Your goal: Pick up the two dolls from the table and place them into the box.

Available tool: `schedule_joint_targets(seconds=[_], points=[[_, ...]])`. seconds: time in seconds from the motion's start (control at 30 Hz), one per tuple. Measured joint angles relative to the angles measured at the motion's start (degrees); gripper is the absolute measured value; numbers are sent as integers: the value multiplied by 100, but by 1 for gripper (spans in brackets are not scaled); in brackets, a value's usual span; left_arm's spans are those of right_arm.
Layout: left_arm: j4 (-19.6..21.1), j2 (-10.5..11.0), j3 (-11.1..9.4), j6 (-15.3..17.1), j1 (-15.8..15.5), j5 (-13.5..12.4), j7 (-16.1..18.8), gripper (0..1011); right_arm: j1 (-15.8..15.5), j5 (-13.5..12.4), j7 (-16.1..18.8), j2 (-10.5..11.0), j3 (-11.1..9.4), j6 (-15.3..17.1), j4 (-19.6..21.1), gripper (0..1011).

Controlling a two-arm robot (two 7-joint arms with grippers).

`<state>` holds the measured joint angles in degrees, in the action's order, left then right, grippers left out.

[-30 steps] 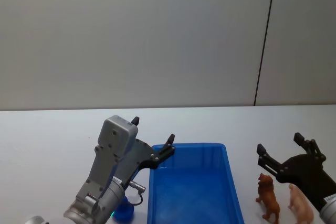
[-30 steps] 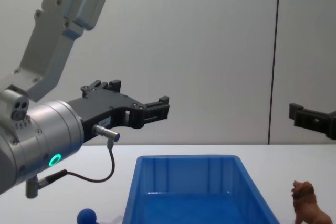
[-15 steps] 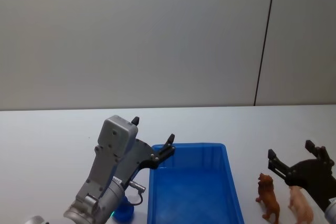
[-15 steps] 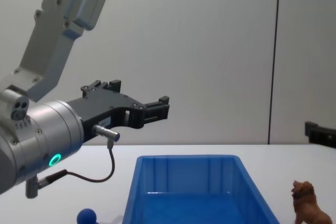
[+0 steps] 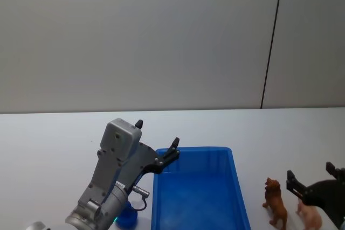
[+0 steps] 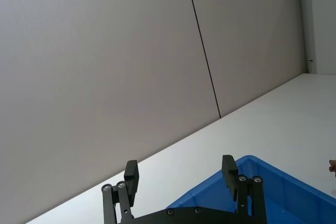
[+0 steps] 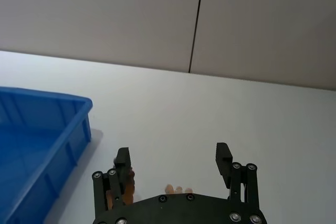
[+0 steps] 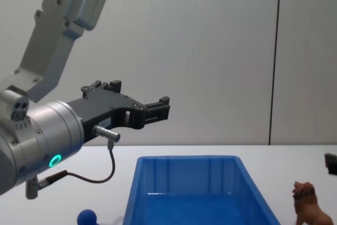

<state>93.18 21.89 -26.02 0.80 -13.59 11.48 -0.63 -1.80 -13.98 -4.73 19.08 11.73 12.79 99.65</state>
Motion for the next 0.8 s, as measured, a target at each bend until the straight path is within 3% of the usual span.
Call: schedule_joint_targets(seconds=[0.43, 0.8], points=[[0, 0, 0, 0, 0, 0, 0, 1001, -268, 75, -247, 12, -2, 388, 108, 1001], [0, 0, 0, 0, 0, 0, 0, 1001, -394, 106, -299, 9, -14, 482, -3, 1001]])
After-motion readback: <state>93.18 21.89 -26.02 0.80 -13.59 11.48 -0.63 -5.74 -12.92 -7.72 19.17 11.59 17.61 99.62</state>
